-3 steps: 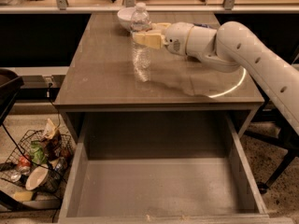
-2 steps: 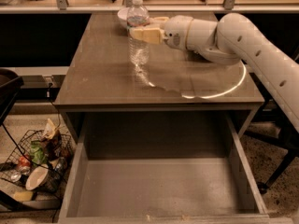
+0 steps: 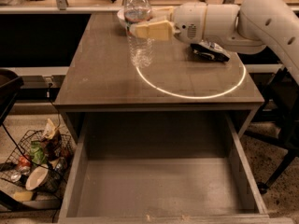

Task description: Place water bottle into top drawer

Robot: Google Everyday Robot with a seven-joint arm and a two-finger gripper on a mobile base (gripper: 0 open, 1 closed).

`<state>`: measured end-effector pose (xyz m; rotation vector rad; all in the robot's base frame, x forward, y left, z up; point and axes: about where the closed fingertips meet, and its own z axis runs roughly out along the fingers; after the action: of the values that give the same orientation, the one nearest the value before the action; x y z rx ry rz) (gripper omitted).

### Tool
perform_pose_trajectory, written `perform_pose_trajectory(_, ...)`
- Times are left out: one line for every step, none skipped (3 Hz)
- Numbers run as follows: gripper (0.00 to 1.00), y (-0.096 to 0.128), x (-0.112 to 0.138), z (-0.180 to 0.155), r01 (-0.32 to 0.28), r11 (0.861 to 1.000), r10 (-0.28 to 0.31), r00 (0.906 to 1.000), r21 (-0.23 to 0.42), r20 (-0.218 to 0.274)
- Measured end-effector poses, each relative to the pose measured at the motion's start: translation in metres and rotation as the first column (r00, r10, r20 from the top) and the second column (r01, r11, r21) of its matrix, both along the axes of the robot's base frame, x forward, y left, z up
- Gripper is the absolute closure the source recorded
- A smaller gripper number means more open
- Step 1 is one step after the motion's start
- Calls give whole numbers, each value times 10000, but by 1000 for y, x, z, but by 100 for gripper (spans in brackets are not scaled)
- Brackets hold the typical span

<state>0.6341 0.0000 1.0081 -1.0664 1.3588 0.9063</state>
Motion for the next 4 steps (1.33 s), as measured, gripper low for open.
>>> perform_pose_trajectory(100, -13, -55, 20, -29, 10000, 27, 9994, 63, 340)
perform_pose_trajectory(100, -26, -127, 3, 322, 9987, -337, 9988, 401, 368)
perform_pose_trajectory(100, -68, -167, -22, 1107, 9927, -1117, 9936, 487, 179)
perform_pose_trajectory(100, -138, -193, -73, 2176, 9747, -2179, 9760, -514, -11)
